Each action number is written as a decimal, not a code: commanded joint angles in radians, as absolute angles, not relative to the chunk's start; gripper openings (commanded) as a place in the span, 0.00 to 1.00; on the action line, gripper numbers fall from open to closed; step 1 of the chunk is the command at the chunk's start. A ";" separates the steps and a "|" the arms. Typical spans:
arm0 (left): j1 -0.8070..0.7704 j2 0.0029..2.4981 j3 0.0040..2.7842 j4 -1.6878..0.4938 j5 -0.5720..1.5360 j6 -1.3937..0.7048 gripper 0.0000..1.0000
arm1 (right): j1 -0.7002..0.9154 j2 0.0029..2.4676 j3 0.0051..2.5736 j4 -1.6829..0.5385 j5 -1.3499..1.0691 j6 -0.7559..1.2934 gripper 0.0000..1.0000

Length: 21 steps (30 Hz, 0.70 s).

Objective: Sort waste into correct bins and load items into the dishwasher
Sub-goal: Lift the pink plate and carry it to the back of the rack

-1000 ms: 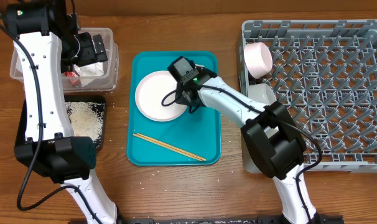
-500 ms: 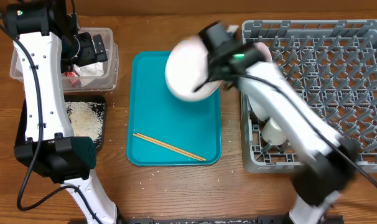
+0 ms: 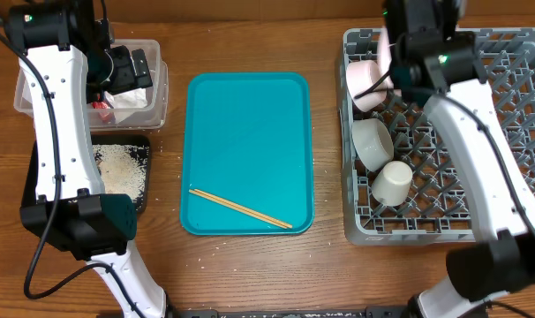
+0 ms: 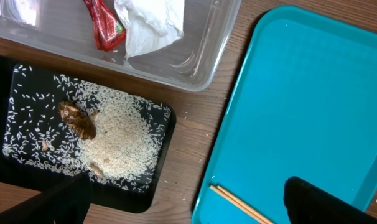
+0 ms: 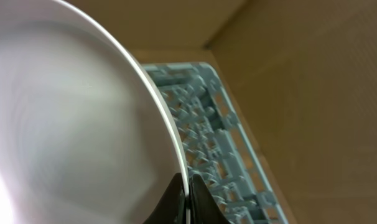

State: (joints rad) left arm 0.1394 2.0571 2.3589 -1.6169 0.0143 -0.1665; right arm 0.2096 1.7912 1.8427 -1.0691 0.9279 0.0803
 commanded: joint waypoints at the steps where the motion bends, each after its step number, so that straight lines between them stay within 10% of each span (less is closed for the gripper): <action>1: 0.140 2.034 2.372 -1.618 0.019 -0.180 1.00 | 0.150 1.821 1.845 -1.026 0.955 0.000 0.04; 21: 0.140 2.034 2.372 -1.618 0.019 -0.180 1.00 | 0.116 2.033 1.845 -0.904 0.798 -0.130 0.09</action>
